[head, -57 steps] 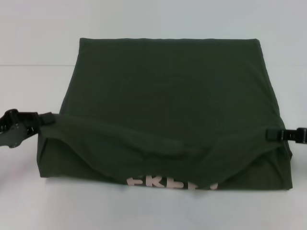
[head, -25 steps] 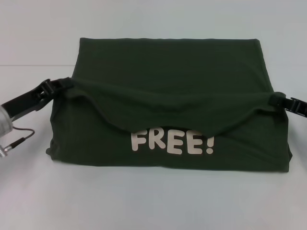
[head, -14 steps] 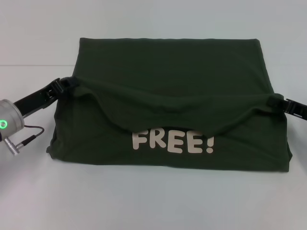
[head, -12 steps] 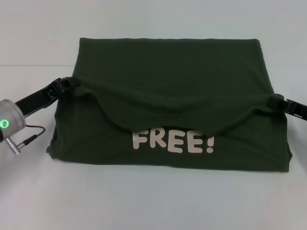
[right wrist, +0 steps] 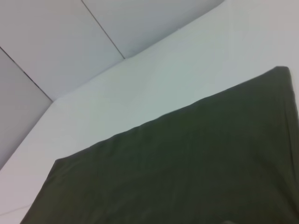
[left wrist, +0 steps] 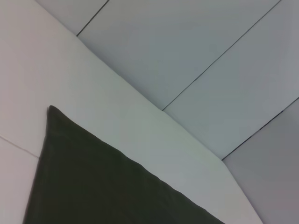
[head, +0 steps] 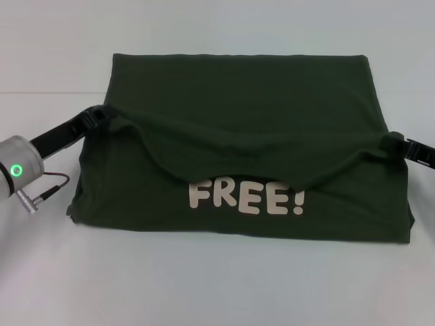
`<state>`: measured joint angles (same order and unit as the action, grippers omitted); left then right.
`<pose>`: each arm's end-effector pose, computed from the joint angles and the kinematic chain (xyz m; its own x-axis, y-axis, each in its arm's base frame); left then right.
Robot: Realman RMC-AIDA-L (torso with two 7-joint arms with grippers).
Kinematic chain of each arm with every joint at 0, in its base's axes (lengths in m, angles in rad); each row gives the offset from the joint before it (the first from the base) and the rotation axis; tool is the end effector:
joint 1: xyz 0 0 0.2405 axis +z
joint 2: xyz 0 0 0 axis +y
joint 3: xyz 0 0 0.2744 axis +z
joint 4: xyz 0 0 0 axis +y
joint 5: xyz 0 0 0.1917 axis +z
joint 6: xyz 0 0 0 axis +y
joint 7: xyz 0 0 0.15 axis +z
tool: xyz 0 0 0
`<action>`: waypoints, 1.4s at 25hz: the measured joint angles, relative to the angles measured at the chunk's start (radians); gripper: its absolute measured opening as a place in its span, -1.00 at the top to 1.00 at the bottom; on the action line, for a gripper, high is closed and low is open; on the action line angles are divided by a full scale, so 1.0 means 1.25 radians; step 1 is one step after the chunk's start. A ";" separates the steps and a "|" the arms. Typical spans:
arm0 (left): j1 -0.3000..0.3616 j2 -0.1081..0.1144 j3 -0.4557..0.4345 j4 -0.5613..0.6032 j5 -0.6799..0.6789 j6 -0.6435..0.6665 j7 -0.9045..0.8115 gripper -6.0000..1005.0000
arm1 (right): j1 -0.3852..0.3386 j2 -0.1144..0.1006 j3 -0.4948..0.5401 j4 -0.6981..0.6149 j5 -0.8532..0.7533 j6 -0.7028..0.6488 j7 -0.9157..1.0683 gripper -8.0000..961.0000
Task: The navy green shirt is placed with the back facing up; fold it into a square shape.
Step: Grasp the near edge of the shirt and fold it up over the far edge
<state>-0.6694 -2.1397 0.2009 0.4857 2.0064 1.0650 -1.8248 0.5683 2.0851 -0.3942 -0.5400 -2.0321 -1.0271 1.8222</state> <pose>-0.2921 0.3987 -0.0057 0.0963 0.5314 0.8417 0.9787 -0.2045 0.0171 0.3327 0.3792 0.0109 0.2632 -0.5893 -0.7639 -0.9637 -0.1969 -0.1801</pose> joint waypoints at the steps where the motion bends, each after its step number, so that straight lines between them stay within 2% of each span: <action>1: -0.002 -0.001 0.001 0.000 0.000 -0.003 0.003 0.87 | 0.000 0.000 -0.001 0.000 0.004 0.001 0.000 0.85; 16: -0.011 -0.012 0.001 0.000 -0.004 -0.053 0.026 0.87 | 0.006 0.000 -0.005 0.017 0.023 0.009 -0.022 0.84; 24: -0.011 -0.020 0.000 -0.042 -0.107 -0.108 0.152 0.87 | 0.007 0.001 -0.014 0.026 0.023 0.020 -0.064 0.84; 27: -0.016 -0.019 0.001 -0.058 -0.135 -0.148 0.174 0.71 | 0.007 0.001 -0.013 0.033 0.023 0.020 -0.081 0.83; 33: -0.020 -0.020 0.001 -0.066 -0.144 -0.183 0.187 0.40 | 0.005 0.001 -0.012 0.037 0.023 0.019 -0.087 0.47; 35: -0.019 -0.020 -0.001 -0.068 -0.144 -0.183 0.187 0.29 | 0.001 0.000 -0.009 0.036 0.023 0.015 -0.085 0.13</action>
<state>-0.6935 -2.1645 0.1993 0.4003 1.8265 0.8356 -1.5911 0.5696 2.0851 -0.4059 -0.4953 -2.0030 -1.0090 1.7156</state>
